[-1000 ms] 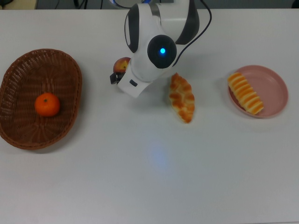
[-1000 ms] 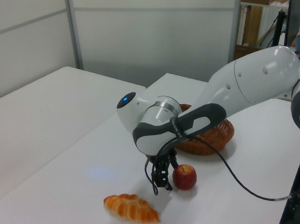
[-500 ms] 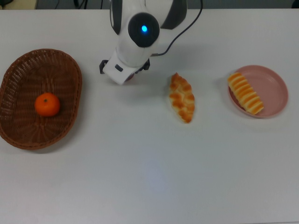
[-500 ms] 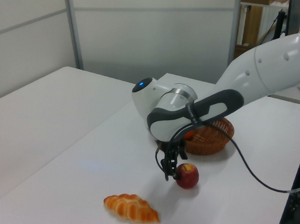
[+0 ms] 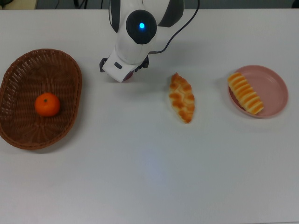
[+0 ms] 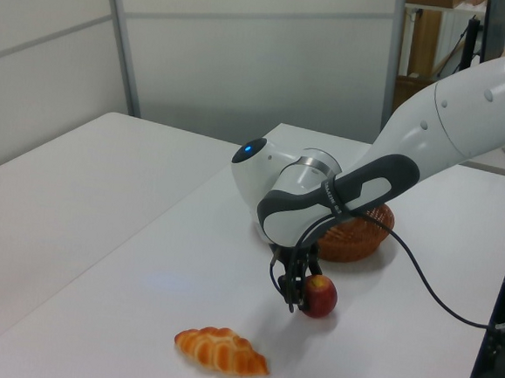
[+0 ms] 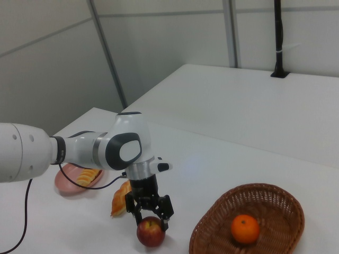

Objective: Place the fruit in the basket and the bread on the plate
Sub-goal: 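Lower the gripper to the red apple and grasp it, then carry the red apple into the basket beside the tangerine and release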

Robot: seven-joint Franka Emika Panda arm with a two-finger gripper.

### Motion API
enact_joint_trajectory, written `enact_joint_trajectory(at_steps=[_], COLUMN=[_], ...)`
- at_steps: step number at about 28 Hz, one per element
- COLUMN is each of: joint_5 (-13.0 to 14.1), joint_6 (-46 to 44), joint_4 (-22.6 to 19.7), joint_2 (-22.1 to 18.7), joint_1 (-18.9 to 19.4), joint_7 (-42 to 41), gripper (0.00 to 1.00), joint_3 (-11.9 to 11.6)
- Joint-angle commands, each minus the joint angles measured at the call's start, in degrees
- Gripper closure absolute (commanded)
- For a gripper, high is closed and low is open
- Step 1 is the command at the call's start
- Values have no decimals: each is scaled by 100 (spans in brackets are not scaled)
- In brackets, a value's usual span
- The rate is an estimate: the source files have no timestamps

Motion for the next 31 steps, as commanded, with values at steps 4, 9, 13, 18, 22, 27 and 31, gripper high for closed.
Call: enact_joint_trajectory(at_steps=[4, 9, 13, 18, 22, 27, 31], joint_5=[50, 41, 50, 199, 410, 516, 410], joint_6=[258, 276, 267, 206, 39, -199, -137], joint_4=[-380, -442, -380, -91, 331, 1070, 1123], joint_2=[-205, -258, -267, -477, -715, -653, -610], joint_1=[-8, -17, -43, -122, -394, -912, -1352], joint_7=[-312, -347, -339, -269, -277, -303, -461], gripper=[0, 39, 62, 62, 62, 62, 62], joint_3=[-14, -14, -14, -23, -23, -23, -23])
